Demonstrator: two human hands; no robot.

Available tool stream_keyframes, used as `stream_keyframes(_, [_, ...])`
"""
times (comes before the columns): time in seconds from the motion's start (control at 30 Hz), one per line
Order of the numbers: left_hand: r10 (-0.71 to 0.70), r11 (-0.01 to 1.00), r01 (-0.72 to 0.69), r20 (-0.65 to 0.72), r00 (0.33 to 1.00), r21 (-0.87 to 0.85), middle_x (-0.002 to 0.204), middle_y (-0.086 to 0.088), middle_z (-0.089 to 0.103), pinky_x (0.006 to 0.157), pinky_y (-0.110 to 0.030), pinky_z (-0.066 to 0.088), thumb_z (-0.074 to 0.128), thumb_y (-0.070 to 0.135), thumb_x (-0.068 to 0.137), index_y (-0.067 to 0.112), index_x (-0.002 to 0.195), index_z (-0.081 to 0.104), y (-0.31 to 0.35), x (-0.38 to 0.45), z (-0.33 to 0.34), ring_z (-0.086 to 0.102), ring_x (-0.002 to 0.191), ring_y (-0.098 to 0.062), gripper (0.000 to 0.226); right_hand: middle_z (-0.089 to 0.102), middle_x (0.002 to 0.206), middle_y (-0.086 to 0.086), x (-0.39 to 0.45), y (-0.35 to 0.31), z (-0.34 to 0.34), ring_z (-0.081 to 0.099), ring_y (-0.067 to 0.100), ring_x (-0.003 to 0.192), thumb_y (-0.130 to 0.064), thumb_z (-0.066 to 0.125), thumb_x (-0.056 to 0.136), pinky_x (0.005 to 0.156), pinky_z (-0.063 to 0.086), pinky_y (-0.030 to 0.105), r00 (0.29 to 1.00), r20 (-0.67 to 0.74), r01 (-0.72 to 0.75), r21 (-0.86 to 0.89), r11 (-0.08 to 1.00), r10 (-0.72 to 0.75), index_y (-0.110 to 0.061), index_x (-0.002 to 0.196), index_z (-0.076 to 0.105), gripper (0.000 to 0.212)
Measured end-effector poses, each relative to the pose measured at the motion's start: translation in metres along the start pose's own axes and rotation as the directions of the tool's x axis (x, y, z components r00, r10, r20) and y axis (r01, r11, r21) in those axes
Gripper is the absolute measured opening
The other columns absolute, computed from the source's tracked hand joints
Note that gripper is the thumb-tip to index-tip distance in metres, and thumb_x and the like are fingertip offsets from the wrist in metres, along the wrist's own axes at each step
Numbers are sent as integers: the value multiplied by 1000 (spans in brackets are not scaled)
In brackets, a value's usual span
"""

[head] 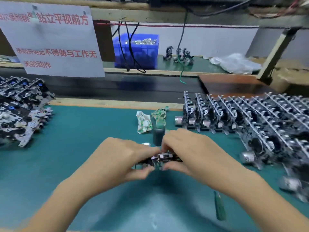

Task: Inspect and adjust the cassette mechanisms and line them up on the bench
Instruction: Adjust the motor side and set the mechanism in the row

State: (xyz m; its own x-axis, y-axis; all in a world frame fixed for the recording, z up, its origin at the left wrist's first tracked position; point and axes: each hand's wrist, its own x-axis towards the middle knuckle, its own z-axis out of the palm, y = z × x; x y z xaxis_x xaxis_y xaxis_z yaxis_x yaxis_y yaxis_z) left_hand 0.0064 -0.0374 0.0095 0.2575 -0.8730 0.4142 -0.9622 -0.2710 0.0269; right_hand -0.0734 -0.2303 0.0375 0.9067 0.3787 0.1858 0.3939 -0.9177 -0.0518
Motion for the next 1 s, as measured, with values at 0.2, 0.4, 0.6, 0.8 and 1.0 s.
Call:
stream_keyframes(0.2, [247, 928, -155, -248, 937, 338, 109, 1, 72, 47, -26, 47, 70, 14, 81, 14, 109, 72, 22, 19, 74, 65, 68, -18, 28, 53, 66, 2, -46, 23, 50, 44, 19, 64, -14, 54, 80, 57, 34, 27, 926, -371, -44, -271, 962, -62, -14, 72, 51, 9])
stream_keyframes(0.4, [94, 995, -82, -227, 969, 64, 121, 2, 65, 97, -32, 41, 58, 46, 89, 19, 123, 63, 22, 10, 107, 58, 107, -14, 44, 53, 68, -2, -72, 39, 93, 48, 19, 63, -20, 65, 82, 58, 34, 28, 921, -375, -19, -303, 953, -101, -16, 73, 58, 12])
stream_keyframes(0.6, [-201, 944, 145, -170, 965, -297, 133, 5, 42, 106, -21, 30, 65, 60, 75, 21, 132, 42, 30, 11, 105, 43, 122, -11, 72, 61, 77, -2, -86, 44, 97, 51, 14, 72, -29, 58, 88, 65, 41, 23, 792, -581, -82, 197, 977, 184, -12, 87, 65, 19])
stream_keyframes(0.8, [-362, 799, 332, 40, 931, -501, 145, 26, 21, 113, -15, 15, 77, 64, 58, 42, 139, 26, 29, 12, 105, 21, 137, 3, 98, 55, 78, -19, -84, 51, 98, 51, 6, 73, -24, 54, 86, 65, 41, 21, 589, -502, -299, 593, 748, 633, -28, 84, 56, 5])
stream_keyframes(1.0, [-374, 683, 411, 194, 907, -604, 140, 42, 18, 110, -9, 18, 82, 58, 56, 52, 136, 19, 24, 14, 110, 22, 135, 11, 103, 54, 77, -16, -82, 54, 105, 51, 6, 78, -20, 55, 89, 65, 38, 14, 634, -365, -396, 603, 692, 682, -26, 78, 57, 13])
